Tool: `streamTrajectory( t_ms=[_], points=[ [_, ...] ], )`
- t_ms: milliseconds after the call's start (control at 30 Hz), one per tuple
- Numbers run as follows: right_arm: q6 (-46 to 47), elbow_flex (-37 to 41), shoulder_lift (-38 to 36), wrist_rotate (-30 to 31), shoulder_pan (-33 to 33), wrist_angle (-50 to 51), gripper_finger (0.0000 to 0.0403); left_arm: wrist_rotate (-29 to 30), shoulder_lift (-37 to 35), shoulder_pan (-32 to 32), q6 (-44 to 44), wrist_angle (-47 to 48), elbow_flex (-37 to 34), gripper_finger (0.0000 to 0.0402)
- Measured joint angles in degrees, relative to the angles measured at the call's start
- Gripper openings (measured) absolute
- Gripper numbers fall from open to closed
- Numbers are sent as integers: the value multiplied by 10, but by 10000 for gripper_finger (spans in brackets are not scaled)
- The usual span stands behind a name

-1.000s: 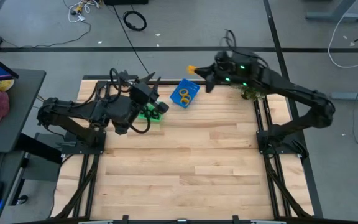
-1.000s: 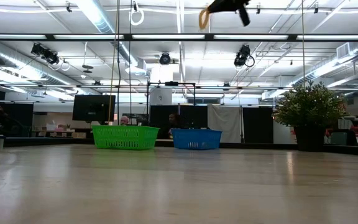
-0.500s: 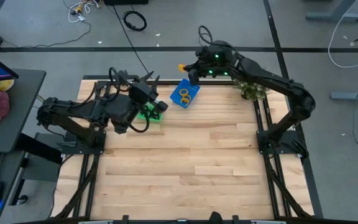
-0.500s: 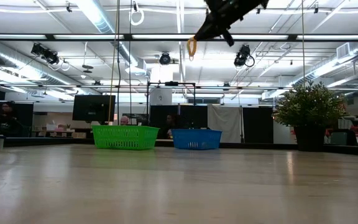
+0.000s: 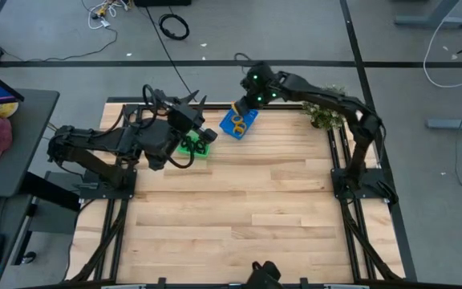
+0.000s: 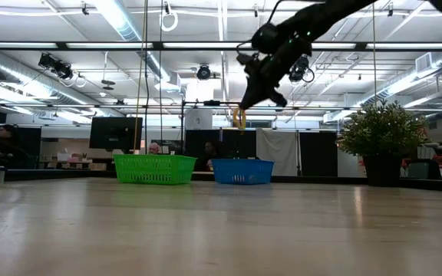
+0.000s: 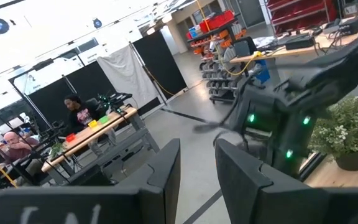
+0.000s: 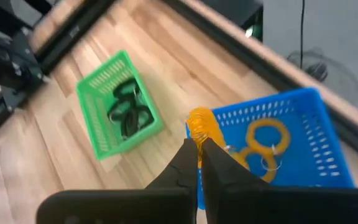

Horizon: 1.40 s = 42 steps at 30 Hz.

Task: Sort spring keychains into baskets
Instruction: Put the yellow spring keychain into the blue basket

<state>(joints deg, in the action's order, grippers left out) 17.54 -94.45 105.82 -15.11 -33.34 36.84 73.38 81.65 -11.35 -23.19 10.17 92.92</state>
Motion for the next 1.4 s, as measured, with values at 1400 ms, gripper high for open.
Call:
streamTrajectory(
  t_ms=[1400],
  points=[
    [45,1,161,-84,-20,-50,7,-2,0,3,16,14,0,105]
  ],
)
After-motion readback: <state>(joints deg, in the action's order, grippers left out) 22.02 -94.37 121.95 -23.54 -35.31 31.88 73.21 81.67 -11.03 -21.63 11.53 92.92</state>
